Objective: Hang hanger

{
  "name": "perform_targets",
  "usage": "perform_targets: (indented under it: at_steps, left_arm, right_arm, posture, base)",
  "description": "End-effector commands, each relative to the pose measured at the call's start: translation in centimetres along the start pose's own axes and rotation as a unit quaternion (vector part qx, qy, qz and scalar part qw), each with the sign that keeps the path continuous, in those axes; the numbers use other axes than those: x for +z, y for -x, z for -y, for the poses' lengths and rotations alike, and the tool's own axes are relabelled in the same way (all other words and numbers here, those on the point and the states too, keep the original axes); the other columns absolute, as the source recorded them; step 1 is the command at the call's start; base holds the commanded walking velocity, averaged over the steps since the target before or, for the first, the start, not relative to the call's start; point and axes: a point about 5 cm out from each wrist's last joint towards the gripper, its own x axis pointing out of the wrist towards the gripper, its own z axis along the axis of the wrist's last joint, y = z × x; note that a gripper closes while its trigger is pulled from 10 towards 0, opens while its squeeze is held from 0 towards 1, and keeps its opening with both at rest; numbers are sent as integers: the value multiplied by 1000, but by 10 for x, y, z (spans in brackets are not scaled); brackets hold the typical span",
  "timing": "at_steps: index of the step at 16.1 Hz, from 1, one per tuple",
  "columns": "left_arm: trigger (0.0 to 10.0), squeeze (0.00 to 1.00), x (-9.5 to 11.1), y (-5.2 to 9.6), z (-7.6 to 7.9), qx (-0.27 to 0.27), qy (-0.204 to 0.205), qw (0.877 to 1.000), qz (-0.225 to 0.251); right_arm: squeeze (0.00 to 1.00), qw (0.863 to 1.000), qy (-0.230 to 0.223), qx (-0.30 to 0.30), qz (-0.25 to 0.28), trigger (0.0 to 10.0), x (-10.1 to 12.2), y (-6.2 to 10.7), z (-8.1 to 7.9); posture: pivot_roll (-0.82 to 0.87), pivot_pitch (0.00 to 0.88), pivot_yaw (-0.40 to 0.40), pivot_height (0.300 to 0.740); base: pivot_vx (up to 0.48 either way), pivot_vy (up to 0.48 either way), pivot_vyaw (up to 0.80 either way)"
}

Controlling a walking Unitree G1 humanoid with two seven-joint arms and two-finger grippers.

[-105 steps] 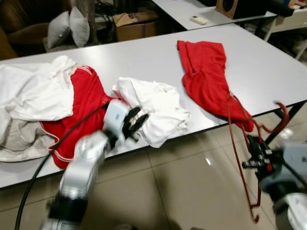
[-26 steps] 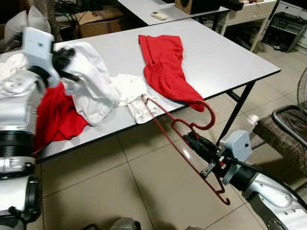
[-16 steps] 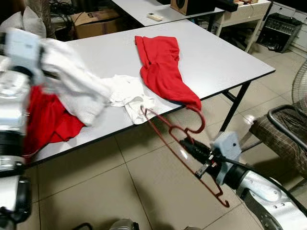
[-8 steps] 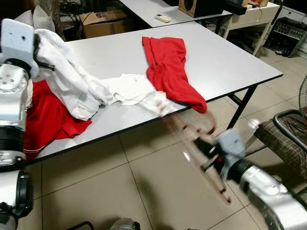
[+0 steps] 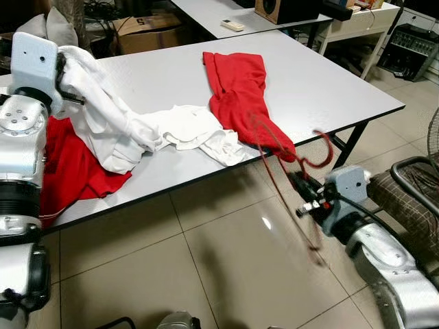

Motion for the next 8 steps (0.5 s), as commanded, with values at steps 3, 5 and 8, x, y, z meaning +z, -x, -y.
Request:
perform_targets:
  at_steps: [3, 5, 8]
  left_arm:
    - [0, 0, 5, -13, 34, -51, 29, 998, 12]
    - [0, 0, 9, -27, 62, -64, 64, 996, 0]
    - [0, 0, 17, -38, 73, -63, 79, 995, -14]
  right_arm:
    - [0, 997, -5, -59, 42, 10000, 12, 3, 12]
    - [0, 996, -1, -78, 34, 10000, 10, 6, 14]
    - [0, 995, 2, -100, 27, 10000, 7, 16, 18]
  posture:
    - [-62, 0, 38, 740]
    - [-88, 0, 53, 740]
    - [-110, 0, 72, 740]
  base:
    - [0, 0, 0]
    - [0, 0, 0]
    - [0, 0, 0]
